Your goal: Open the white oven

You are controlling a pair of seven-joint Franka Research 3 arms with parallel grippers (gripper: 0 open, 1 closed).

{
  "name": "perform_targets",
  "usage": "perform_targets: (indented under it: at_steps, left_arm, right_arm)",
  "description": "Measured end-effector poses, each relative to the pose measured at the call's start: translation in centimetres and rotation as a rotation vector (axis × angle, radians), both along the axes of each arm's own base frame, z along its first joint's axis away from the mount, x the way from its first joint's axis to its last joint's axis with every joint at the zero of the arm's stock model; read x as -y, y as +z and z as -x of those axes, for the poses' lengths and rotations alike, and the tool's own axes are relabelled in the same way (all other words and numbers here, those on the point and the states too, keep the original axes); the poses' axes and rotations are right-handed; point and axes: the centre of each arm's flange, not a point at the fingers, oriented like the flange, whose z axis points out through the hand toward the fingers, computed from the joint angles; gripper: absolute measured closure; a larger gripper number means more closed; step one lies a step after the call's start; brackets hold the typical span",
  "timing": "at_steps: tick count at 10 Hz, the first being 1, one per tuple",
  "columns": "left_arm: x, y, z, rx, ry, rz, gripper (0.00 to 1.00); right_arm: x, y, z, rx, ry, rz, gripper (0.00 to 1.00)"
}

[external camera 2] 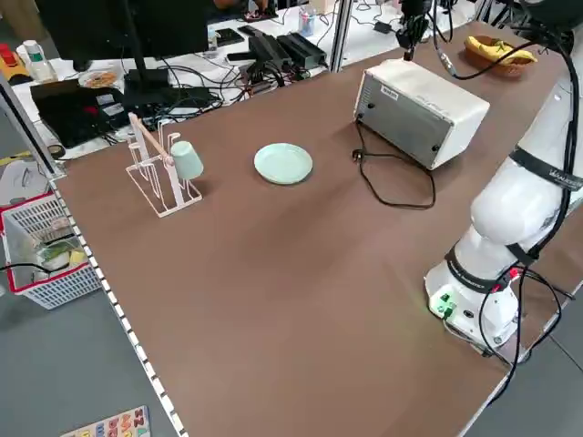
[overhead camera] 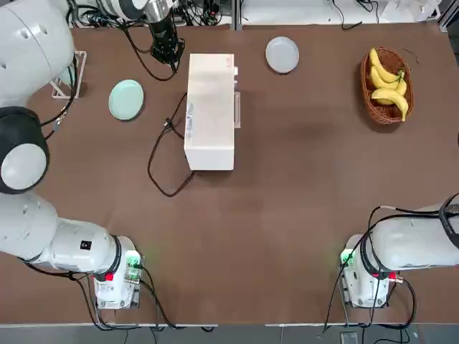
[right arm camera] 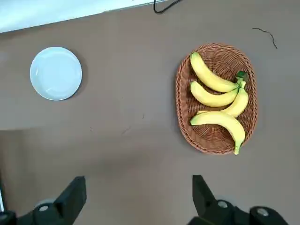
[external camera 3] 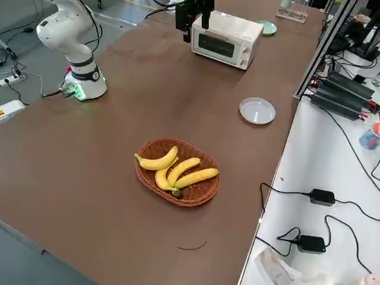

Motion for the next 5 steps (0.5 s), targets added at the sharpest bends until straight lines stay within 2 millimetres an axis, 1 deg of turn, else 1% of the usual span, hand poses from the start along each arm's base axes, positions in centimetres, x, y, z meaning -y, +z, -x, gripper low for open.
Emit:
perform_targets:
  at_steps: [2, 5]
  left_arm:
    - [1.0, -0.4, 0.4, 0.002, 0.013, 0.001, 0.99]
    - [1.3, -1.2, 0.1, 0.004, 0.018, 0.008, 0.99]
  right_arm:
    - [0.7, 0.0, 0.0, 0.0, -0.012, 0.0, 0.0]
    - [0.9, 0.0, 0.1, 0.0, -0.013, 0.0, 0.0]
